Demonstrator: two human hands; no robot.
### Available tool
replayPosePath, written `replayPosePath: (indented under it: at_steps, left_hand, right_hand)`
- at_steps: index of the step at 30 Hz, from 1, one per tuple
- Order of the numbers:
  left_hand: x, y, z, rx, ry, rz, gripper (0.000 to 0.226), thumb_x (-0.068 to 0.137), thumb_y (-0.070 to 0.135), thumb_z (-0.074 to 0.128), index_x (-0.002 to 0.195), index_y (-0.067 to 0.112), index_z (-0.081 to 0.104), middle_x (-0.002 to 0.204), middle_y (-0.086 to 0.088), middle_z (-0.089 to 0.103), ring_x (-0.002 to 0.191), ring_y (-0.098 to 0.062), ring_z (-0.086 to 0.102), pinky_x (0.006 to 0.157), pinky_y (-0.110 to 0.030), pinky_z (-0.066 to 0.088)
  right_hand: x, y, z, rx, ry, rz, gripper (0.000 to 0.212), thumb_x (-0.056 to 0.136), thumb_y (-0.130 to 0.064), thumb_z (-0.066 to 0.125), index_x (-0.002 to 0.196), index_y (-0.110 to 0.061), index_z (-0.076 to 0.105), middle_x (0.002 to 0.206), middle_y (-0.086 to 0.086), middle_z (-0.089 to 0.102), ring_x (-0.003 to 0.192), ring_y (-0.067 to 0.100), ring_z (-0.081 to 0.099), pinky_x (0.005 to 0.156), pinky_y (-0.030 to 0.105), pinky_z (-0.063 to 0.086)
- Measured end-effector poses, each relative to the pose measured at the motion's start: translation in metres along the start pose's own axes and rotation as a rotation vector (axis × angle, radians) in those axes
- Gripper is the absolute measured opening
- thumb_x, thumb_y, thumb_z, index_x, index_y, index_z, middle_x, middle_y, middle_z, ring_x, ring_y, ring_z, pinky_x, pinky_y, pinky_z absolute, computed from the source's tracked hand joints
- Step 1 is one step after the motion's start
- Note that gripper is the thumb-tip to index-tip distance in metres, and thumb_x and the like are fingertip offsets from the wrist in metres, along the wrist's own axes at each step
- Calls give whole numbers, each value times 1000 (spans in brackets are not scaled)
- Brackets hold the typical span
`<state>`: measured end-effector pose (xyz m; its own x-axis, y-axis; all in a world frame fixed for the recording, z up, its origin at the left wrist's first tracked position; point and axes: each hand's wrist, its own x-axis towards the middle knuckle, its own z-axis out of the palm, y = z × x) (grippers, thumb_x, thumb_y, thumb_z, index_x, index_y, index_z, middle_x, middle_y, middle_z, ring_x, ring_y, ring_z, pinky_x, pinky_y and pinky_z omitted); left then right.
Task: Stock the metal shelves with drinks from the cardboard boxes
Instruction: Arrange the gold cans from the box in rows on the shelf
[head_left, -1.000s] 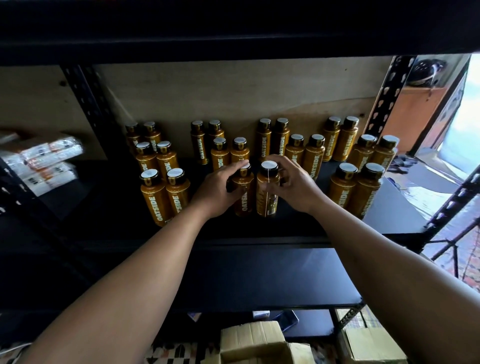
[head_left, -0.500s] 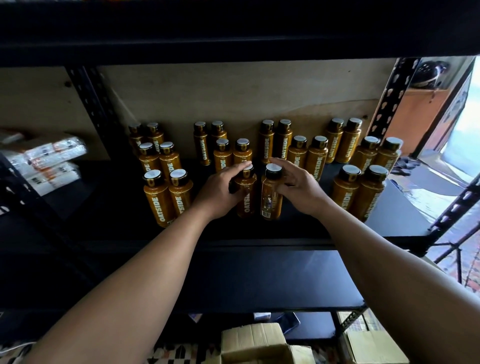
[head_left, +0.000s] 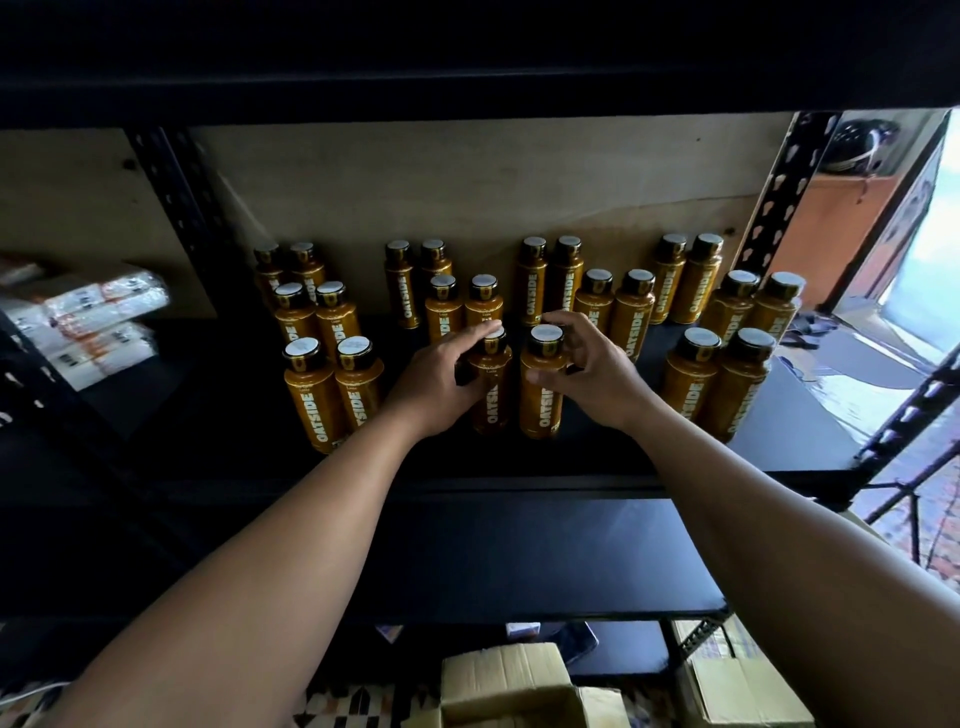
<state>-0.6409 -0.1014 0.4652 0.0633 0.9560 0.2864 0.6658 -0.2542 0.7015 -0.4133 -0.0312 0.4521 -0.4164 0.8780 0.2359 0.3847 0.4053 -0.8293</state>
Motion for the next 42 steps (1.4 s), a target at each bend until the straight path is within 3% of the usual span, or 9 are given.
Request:
replayPosePath:
  at_steps: [3, 6, 9, 14, 22, 28, 33, 42]
  left_hand:
    - [2, -1, -1, 7, -12, 5, 66, 95, 20, 70, 153, 36, 41, 159, 8, 39, 146, -12, 35, 114, -34, 39]
    - [3, -2, -3, -3, -36, -7, 67, 96, 18, 68, 153, 38, 39, 159, 8, 39, 146, -14, 35, 112, -32, 39]
    - [4, -3, -2, 3, -38, -2, 67, 95, 17, 69, 152, 38, 40, 159, 7, 38, 147, -15, 34, 114, -38, 40]
    - [5, -2, -3, 1, -47, 0, 68, 95, 17, 69, 152, 37, 40, 160, 7, 37, 147, -15, 32, 114, -40, 40]
    - [2, 2, 2, 11, -24, -17, 73, 94, 16, 71, 154, 38, 36, 161, 8, 35, 146, -12, 31, 109, -29, 36]
    - [2, -2, 3, 10, -12, -34, 69, 94, 24, 72, 151, 40, 37, 158, 8, 39, 145, -17, 36, 106, -32, 41]
    - [1, -3, 3, -10, -9, -31, 68, 93, 24, 73, 149, 42, 39, 157, 9, 40, 144, -17, 38, 109, -39, 45]
    - [0, 5, 8, 3, -28, -30, 69, 94, 23, 72, 149, 43, 37, 158, 7, 38, 144, -19, 36, 107, -38, 44]
  right_hand:
    - [-2, -1, -1, 23, -9, -8, 77, 80, -52, 82, 145, -50, 41, 135, -7, 59, 121, 12, 60, 99, 43, 55]
    - [-6, 3, -5, 88, -29, -32, 71, 86, -33, 80, 145, -48, 44, 137, -4, 59, 123, 16, 61, 100, 50, 55]
    - [-9, 6, -5, 58, -27, -27, 69, 92, -17, 76, 148, -42, 44, 138, -7, 59, 125, 12, 59, 99, 46, 57]
    - [-10, 4, -4, 91, -46, -19, 68, 94, -17, 74, 148, -44, 42, 143, -5, 57, 134, 17, 54, 101, 44, 55]
    - [-10, 2, -3, 91, -59, -12, 75, 88, -14, 79, 143, -50, 42, 143, -2, 57, 132, 20, 57, 100, 45, 57]
    - [-13, 1, -2, 81, -59, -40, 72, 91, -13, 77, 143, -46, 40, 145, 0, 56, 129, 19, 59, 91, 31, 58]
    - [-16, 0, -2, 96, -58, -44, 68, 91, -13, 77, 141, -45, 42, 142, -4, 57, 129, 18, 58, 91, 30, 57]
    - [-23, 5, -5, 94, -39, -32, 68, 92, -17, 77, 143, -47, 42, 144, -4, 57, 131, 17, 57, 98, 41, 57]
